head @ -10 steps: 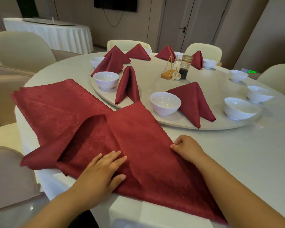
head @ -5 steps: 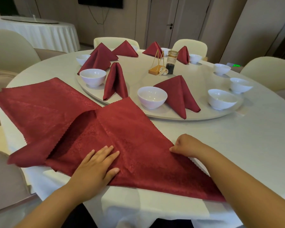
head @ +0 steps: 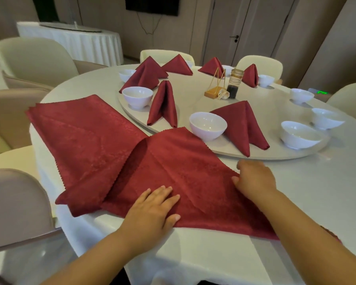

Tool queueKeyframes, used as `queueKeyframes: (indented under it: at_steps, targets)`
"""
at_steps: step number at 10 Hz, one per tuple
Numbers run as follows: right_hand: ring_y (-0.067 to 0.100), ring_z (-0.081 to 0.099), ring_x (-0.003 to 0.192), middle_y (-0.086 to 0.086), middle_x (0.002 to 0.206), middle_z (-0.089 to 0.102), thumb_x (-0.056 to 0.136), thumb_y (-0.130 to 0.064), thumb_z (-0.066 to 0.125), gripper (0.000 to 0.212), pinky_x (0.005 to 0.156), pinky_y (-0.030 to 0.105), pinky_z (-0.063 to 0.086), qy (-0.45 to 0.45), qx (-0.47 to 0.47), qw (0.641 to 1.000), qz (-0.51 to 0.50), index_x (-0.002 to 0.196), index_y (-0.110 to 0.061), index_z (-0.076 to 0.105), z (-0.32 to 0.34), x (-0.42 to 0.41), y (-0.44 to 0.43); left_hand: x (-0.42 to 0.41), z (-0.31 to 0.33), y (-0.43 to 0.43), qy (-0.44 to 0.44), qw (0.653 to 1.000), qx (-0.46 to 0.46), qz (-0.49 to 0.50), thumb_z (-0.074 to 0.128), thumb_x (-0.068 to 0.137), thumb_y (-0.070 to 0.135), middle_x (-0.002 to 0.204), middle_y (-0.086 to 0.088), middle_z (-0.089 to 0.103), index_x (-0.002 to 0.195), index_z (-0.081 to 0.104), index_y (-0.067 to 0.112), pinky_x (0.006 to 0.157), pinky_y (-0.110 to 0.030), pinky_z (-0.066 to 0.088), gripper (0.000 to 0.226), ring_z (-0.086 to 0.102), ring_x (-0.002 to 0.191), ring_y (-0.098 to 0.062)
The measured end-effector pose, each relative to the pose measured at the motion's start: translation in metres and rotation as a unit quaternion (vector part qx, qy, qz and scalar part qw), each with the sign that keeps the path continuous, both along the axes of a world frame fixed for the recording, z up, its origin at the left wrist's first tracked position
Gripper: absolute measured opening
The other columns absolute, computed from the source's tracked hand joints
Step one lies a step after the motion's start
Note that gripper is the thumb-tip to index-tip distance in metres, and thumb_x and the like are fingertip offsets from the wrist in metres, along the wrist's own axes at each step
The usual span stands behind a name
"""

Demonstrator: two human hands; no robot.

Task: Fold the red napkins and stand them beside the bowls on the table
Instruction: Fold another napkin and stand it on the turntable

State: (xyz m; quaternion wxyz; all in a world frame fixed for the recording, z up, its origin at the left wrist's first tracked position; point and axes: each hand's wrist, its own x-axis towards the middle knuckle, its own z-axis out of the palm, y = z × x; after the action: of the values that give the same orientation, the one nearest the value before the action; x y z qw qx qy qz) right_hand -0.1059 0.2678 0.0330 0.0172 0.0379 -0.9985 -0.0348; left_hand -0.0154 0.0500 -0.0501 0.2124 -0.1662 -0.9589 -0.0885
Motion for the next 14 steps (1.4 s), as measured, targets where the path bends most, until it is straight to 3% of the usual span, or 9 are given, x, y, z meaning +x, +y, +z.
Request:
queueKeyframes:
  at_steps: [1, 3, 5, 7, 8, 9, 10, 12, 14]
  targets:
    - [0.022, 0.029, 0.132, 0.008, 0.141, 0.038, 0.092, -0.033, 0.048, 0.047, 0.106, 0.025, 0.019, 0.012, -0.135, 0.98, 0.143, 0.134, -0.014, 0.039, -0.017, 0.022, -0.041, 0.003, 0.006, -0.001, -0.002, 1.0, 0.023, -0.001, 0.04, 0.077, 0.04, 0.101, 0.002, 0.071, 0.095, 0.073, 0.022, 0.09, -0.027, 0.032, 0.042, 0.066, 0.096, -0.013]
    - [0.012, 0.002, 0.142, -0.003, 0.155, 0.004, 0.073, -0.069, 0.002, 0.084, 0.113, 0.027, -0.003, -0.07, -0.113, 0.978, 0.161, 0.145, -0.028, 0.016, -0.052, 0.031, -0.067, 0.044, 0.029, -0.043, 0.147, 0.976, 0.106, 0.12, 0.048, 0.081, 0.041, 0.086, 0.002, 0.063, 0.09, 0.058, 0.023, 0.068, -0.031, 0.032, 0.022, 0.05, 0.081, -0.018]
    - [0.013, 0.003, 0.143, -0.003, 0.155, 0.005, 0.095, -0.05, 0.029, 0.056, 0.113, 0.028, -0.001, -0.05, -0.11, 0.979, 0.167, 0.145, -0.027, 0.015, -0.052, 0.03, -0.067, 0.07, 0.03, -0.089, 0.054, 0.918, 0.199, 0.338, 0.088, 0.054, 0.013, 0.061, 0.002, 0.047, 0.07, 0.058, 0.004, 0.048, -0.01, 0.022, 0.035, 0.039, 0.048, -0.015]
    - [0.012, 0.002, 0.143, -0.004, 0.155, 0.003, 0.095, -0.05, 0.028, 0.056, 0.113, 0.027, -0.001, -0.049, -0.108, 0.979, 0.167, 0.145, -0.028, 0.014, -0.052, 0.031, -0.068, 0.041, 0.026, -0.09, 0.03, 0.94, 0.196, 0.279, 0.064, 0.067, 0.044, 0.089, -0.015, 0.068, 0.101, 0.065, 0.0, 0.067, -0.039, 0.051, 0.056, 0.065, 0.075, -0.033]
    - [0.012, 0.001, 0.143, -0.004, 0.155, 0.003, 0.095, -0.05, 0.027, 0.056, 0.113, 0.028, -0.001, -0.049, -0.105, 0.979, 0.169, 0.145, -0.028, 0.013, -0.051, 0.031, -0.068, 0.023, 0.033, -0.08, -0.019, 0.936, 0.227, 0.268, 0.073, 0.074, 0.031, 0.124, -0.012, 0.057, 0.129, 0.049, 0.007, 0.092, -0.037, 0.044, 0.065, 0.057, 0.111, -0.032]
    - [0.012, 0.001, 0.143, -0.004, 0.155, 0.002, 0.095, -0.05, 0.026, 0.056, 0.113, 0.028, -0.001, -0.051, -0.103, 0.979, 0.168, 0.145, -0.028, 0.012, -0.051, 0.031, -0.067, 0.016, 0.031, -0.077, -0.079, 0.909, 0.294, 0.285, 0.068, 0.081, 0.023, 0.137, -0.001, 0.046, 0.139, 0.032, 0.02, 0.095, -0.027, 0.037, 0.068, 0.047, 0.121, -0.023]
    - [0.012, 0.001, 0.143, -0.004, 0.155, 0.002, 0.095, -0.05, 0.027, 0.056, 0.113, 0.028, -0.001, -0.048, -0.103, 0.979, 0.168, 0.145, -0.028, 0.013, -0.05, 0.031, -0.068, 0.019, 0.023, -0.086, -0.029, 0.897, 0.348, 0.271, 0.066, 0.082, 0.009, 0.112, -0.003, 0.058, 0.128, 0.046, 0.015, 0.08, -0.022, 0.039, 0.05, 0.056, 0.106, -0.025]
    - [0.012, 0.001, 0.143, -0.005, 0.155, 0.003, 0.095, -0.05, 0.028, 0.056, 0.113, 0.027, -0.002, -0.047, -0.113, 0.978, 0.168, 0.144, -0.028, 0.014, -0.052, 0.031, -0.067, 0.024, 0.052, -0.124, -0.022, 0.784, 0.586, 0.205, 0.05, 0.087, -0.011, 0.056, 0.015, 0.066, 0.081, 0.065, 0.021, 0.055, -0.006, 0.047, 0.036, 0.06, 0.054, 0.007]
    - [0.012, 0.0, 0.143, -0.005, 0.155, 0.003, 0.095, -0.05, 0.027, 0.056, 0.113, 0.027, -0.002, -0.047, -0.115, 0.978, 0.168, 0.144, -0.028, 0.013, -0.05, 0.031, -0.067, 0.026, 0.085, -0.186, -0.123, 0.76, 0.616, 0.167, 0.047, 0.087, 0.0, 0.05, 0.006, 0.064, 0.049, 0.071, 0.023, 0.046, -0.009, 0.045, 0.051, 0.056, 0.043, 0.001]
